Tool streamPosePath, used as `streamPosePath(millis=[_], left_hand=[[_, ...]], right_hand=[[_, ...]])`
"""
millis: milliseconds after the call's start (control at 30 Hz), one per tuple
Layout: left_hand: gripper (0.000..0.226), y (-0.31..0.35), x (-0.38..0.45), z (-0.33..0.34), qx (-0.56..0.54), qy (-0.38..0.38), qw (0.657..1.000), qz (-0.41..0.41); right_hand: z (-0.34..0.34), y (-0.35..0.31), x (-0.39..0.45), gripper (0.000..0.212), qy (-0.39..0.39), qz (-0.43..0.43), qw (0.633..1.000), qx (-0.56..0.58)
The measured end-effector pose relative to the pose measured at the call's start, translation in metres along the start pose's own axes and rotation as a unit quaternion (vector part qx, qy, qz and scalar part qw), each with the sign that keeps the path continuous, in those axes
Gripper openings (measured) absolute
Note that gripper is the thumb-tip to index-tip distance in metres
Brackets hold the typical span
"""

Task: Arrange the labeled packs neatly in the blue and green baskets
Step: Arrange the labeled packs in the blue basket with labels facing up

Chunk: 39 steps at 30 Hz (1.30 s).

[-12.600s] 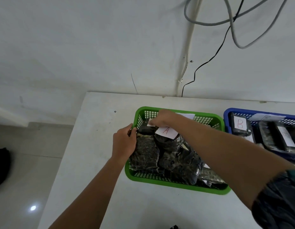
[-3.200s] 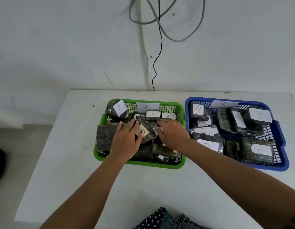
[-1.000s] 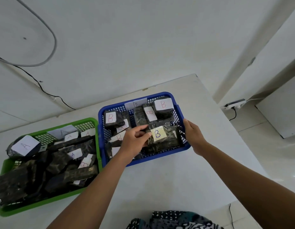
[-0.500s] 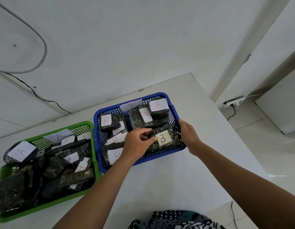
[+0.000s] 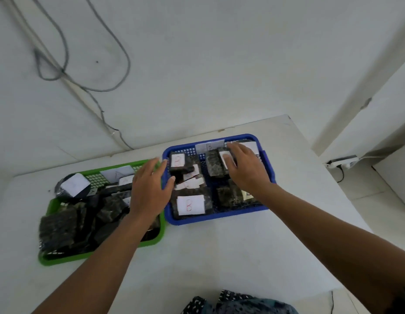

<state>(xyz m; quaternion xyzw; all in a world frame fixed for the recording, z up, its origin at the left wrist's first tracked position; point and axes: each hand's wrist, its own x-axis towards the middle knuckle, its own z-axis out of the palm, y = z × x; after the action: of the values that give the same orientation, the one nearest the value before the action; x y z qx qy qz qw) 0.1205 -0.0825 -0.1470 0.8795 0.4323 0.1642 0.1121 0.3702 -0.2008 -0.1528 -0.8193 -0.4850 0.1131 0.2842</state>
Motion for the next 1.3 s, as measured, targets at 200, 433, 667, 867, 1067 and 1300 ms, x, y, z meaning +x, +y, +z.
streamPosePath(millis=[200,433,667,867,1067,1300], left_hand=[[0.051,-0.068,-0.042,-0.04,0.076,0.017,0.997,-0.031],[0.053,-0.127,-0.092,-0.055,0.082,-0.006,0.995,-0.058],[0.048,-0.154,-0.125,-0.047,0.011,-0.056,0.998,-0.011],[0.041,-0.152,-0.129,-0.045,-0.098,-0.077,0.99,-0.066],[0.046,-0.12,-0.086,-0.059,-0.327,-0.042,0.922,-0.203],[0.033,-0.097,-0.06,-0.049,-0.492,-0.035,0.825,-0.277]], right_hand=[[0.058,-0.091,-0.002,0.051,-0.074,-0.141,0.987,0.002],[0.118,-0.161,-0.028,0.051,-0.164,-0.245,0.956,-0.002],[0.144,-0.163,-0.057,0.054,-0.29,-0.301,0.906,-0.061],[0.147,-0.159,-0.061,0.036,-0.282,-0.195,0.936,0.083],[0.122,-0.179,-0.044,0.024,-0.31,0.207,0.804,0.463],[0.11,-0.173,-0.036,0.02,-0.304,0.18,0.827,0.437]])
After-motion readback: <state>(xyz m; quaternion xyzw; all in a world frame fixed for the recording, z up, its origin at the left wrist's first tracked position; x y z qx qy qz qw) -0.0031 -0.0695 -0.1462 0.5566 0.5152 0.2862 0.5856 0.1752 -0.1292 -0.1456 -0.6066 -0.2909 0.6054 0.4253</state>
